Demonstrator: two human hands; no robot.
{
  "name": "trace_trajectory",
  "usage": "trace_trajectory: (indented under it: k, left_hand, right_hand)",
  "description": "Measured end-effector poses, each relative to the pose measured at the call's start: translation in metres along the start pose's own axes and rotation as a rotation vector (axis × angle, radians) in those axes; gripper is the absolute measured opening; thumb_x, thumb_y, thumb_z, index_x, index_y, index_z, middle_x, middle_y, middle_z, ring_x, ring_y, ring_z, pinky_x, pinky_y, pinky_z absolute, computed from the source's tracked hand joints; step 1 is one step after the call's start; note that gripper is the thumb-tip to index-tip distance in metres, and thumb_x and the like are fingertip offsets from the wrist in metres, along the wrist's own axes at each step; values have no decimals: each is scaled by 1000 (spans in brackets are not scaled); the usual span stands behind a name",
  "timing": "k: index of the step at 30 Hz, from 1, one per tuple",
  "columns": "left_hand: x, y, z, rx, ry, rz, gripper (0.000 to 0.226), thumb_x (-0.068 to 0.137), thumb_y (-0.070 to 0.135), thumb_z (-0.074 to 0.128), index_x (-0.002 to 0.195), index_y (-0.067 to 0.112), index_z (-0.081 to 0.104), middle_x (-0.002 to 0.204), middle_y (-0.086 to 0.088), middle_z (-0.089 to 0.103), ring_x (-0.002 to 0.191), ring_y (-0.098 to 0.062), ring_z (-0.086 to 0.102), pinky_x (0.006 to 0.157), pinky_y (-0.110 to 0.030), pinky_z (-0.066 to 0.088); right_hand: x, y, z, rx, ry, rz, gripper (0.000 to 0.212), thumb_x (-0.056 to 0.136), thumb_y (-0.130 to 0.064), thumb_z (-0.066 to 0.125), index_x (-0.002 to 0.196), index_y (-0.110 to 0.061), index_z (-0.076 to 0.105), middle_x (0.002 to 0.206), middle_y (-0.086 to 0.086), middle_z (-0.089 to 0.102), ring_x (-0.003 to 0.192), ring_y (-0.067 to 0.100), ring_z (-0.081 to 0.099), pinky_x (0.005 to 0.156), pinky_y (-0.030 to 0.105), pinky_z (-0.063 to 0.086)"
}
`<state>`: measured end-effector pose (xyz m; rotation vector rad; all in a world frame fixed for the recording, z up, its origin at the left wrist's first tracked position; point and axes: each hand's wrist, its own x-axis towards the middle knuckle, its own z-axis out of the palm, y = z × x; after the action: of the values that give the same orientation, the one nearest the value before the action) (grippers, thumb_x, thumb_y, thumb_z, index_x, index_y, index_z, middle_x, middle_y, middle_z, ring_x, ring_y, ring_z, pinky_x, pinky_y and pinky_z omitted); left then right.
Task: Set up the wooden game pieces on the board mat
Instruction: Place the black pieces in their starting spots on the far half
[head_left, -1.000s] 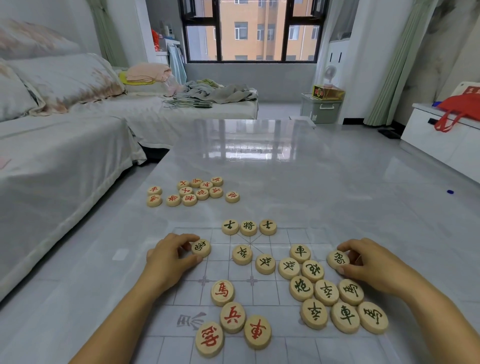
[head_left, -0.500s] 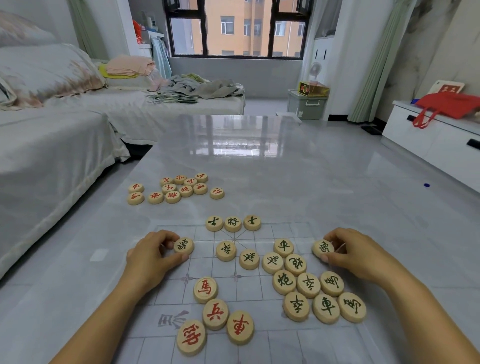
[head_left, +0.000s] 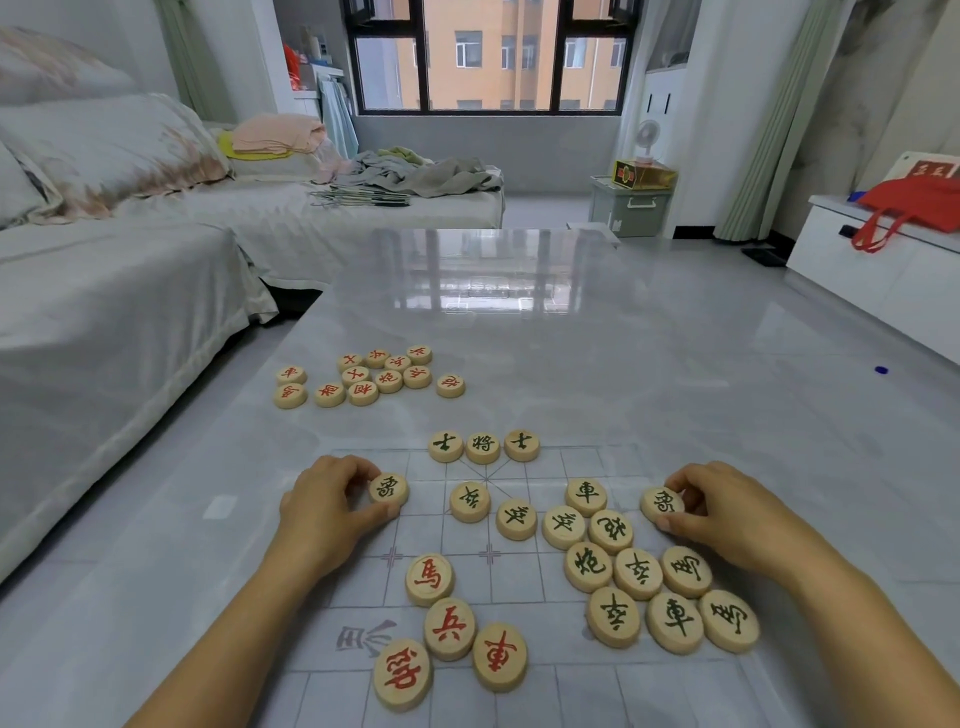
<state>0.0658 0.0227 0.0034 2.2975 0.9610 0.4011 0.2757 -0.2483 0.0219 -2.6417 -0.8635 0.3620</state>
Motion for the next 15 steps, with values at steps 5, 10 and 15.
trace_trajectory:
  k: [5, 10, 15]
  left_hand:
    - [-1, -1, -2, 11, -36, 0, 35, 71, 32, 75, 100, 26, 57, 103, 1, 54, 99, -19, 51, 91, -42, 44]
    - [-9, 11, 5, 44, 51, 251, 30, 79, 26, 69, 106, 33, 56, 108, 9, 52, 107, -15, 47, 93, -32, 39]
    - [-15, 22, 12, 64, -27, 371, 25, 81, 20, 66, 101, 33, 59, 106, 7, 55, 104, -16, 48, 88, -28, 38]
  right_hand:
    - [0, 4, -3, 33, -25, 31, 44, 85, -38, 60, 124, -21, 49, 103, -4, 47, 91, 12, 51, 77, 24, 41]
    - [-2, 12, -18, 141, 128, 58, 30, 89, -28, 58, 117, -17, 54, 92, -3, 52, 85, 15, 52, 72, 27, 40]
    - [-7, 12, -27, 213, 38, 22, 15, 84, -25, 64, 98, -25, 57, 85, -3, 57, 77, 11, 53, 65, 24, 41]
